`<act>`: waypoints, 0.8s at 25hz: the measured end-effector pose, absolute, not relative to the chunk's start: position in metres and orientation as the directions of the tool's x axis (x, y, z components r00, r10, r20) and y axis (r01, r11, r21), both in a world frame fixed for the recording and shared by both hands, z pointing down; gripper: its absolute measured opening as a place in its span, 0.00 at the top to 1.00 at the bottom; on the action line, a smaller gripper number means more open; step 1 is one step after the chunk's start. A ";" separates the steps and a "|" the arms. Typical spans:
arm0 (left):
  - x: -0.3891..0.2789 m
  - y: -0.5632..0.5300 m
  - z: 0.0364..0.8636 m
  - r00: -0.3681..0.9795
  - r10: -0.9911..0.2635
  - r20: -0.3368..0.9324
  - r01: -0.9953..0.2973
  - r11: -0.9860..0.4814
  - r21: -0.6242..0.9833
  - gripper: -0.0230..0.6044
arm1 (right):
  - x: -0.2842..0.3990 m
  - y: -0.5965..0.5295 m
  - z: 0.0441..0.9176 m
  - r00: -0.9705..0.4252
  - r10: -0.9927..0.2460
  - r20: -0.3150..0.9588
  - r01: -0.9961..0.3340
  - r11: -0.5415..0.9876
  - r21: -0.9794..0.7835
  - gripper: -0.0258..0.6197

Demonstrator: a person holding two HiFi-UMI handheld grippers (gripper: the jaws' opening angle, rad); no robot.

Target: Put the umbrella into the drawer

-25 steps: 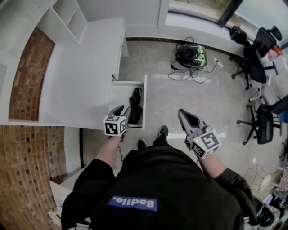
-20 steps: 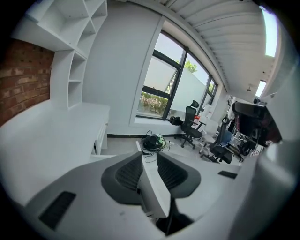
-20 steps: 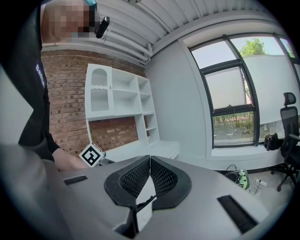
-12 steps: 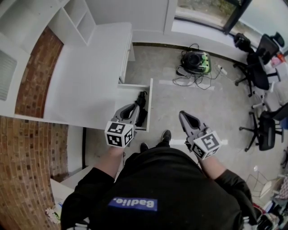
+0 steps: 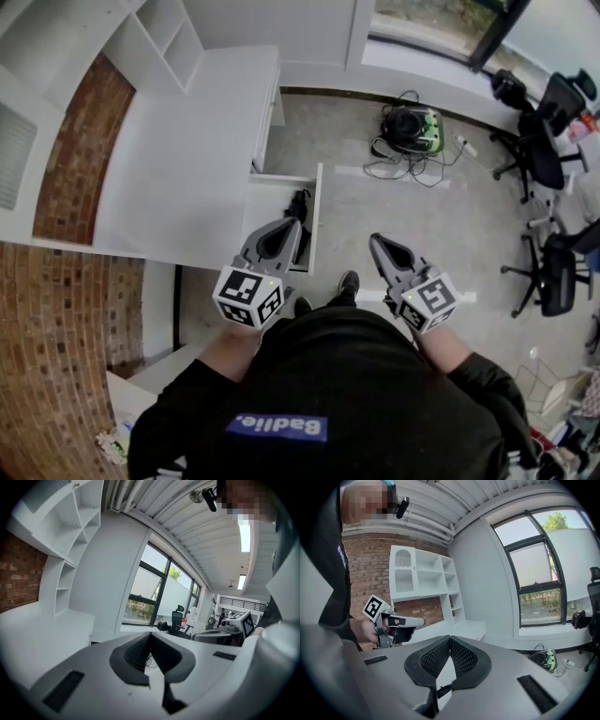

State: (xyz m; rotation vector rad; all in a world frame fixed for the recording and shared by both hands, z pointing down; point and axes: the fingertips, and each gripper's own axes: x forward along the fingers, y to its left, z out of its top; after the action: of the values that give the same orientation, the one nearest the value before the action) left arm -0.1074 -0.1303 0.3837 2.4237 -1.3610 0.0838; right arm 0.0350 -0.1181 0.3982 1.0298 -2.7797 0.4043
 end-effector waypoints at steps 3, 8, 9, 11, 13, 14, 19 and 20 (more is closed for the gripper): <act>-0.106 -0.128 0.375 0.550 -0.810 0.205 -0.826 -0.491 0.277 0.96 | 0.028 -0.117 0.398 -0.767 -0.601 0.224 -0.640 0.741 -0.204 0.91; -0.104 -0.123 0.374 0.561 -0.803 0.201 -0.819 -0.503 0.277 0.96 | 0.021 -0.115 0.398 -0.782 -0.584 0.218 -0.621 0.757 -0.202 0.91; -0.104 -0.123 0.375 0.563 -0.801 0.203 -0.818 -0.504 0.277 0.96 | 0.021 -0.115 0.398 -0.784 -0.582 0.217 -0.619 0.760 -0.198 0.91; -0.104 -0.121 0.376 0.566 -0.798 0.207 -0.817 -0.507 0.277 0.96 | 0.021 -0.115 0.398 -0.785 -0.578 0.220 -0.617 0.763 -0.196 0.91; -0.104 -0.120 0.375 0.566 -0.797 0.209 -0.817 -0.509 0.273 0.96 | 0.022 -0.115 0.398 -0.786 -0.577 0.223 -0.616 0.763 -0.197 0.91; -0.105 -0.120 0.374 0.567 -0.797 0.209 -0.817 -0.510 0.270 0.96 | 0.022 -0.115 0.397 -0.786 -0.577 0.224 -0.616 0.763 -0.198 0.91; -0.112 -0.119 0.371 0.563 -0.800 0.207 -0.819 -0.509 0.264 0.96 | 0.022 -0.113 0.399 -0.783 -0.578 0.229 -0.619 0.759 -0.202 0.91; -0.113 -0.119 0.371 0.561 -0.802 0.205 -0.821 -0.506 0.266 0.96 | 0.021 -0.113 0.398 -0.783 -0.580 0.227 -0.620 0.758 -0.202 0.91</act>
State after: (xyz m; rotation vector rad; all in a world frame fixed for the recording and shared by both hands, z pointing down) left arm -0.1131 -0.1191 0.3707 2.4670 -1.3305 0.0783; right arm 0.0215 -0.1131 0.3982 0.9625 -2.8024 0.4025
